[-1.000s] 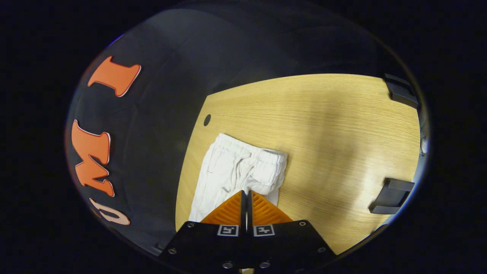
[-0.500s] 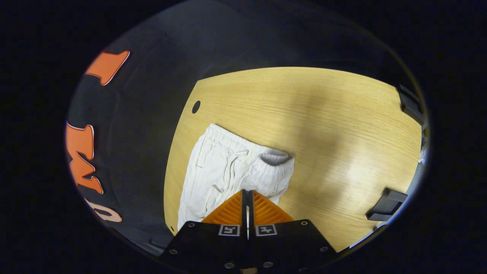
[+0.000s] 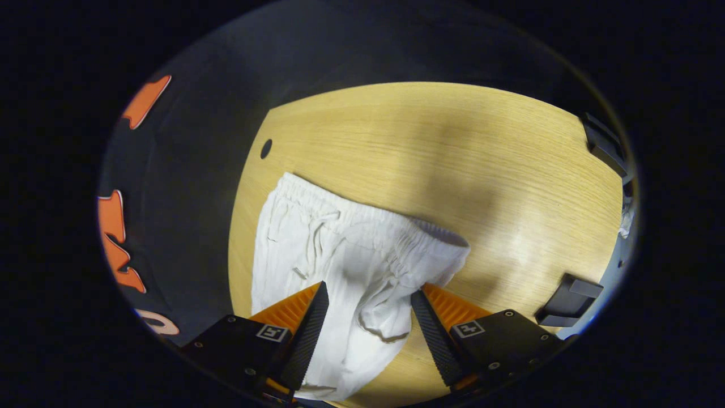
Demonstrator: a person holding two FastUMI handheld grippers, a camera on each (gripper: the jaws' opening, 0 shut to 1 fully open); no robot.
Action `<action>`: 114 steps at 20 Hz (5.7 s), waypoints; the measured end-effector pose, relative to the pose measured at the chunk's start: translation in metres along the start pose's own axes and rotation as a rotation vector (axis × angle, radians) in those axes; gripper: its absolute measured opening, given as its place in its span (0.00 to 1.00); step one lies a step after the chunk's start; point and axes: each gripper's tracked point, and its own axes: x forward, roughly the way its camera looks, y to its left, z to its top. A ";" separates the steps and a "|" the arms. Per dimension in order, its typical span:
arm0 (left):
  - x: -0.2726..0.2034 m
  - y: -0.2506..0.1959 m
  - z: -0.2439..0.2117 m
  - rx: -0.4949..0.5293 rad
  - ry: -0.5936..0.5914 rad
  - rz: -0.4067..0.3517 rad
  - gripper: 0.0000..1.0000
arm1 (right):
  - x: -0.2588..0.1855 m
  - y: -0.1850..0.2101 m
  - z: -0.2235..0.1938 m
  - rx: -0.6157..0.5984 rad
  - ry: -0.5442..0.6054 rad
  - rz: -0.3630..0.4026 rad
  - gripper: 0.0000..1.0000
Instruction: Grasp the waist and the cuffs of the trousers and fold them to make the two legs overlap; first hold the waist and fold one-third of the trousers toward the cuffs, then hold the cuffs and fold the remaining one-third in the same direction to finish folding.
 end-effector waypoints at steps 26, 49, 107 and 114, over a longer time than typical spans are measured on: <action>0.038 -0.029 0.051 0.094 -0.029 -0.082 0.07 | -0.015 0.169 0.085 0.128 -0.103 0.388 0.00; 0.113 -0.031 0.080 0.381 0.049 0.192 0.83 | 0.068 0.197 0.132 -0.212 -0.101 0.170 0.87; -0.039 -0.085 0.001 0.771 -0.034 -0.054 0.99 | -0.047 0.216 0.060 -0.870 -0.397 0.510 0.04; -0.029 -0.040 0.009 0.743 -0.011 -0.044 0.96 | -0.063 0.215 0.069 -1.010 -0.334 0.479 0.04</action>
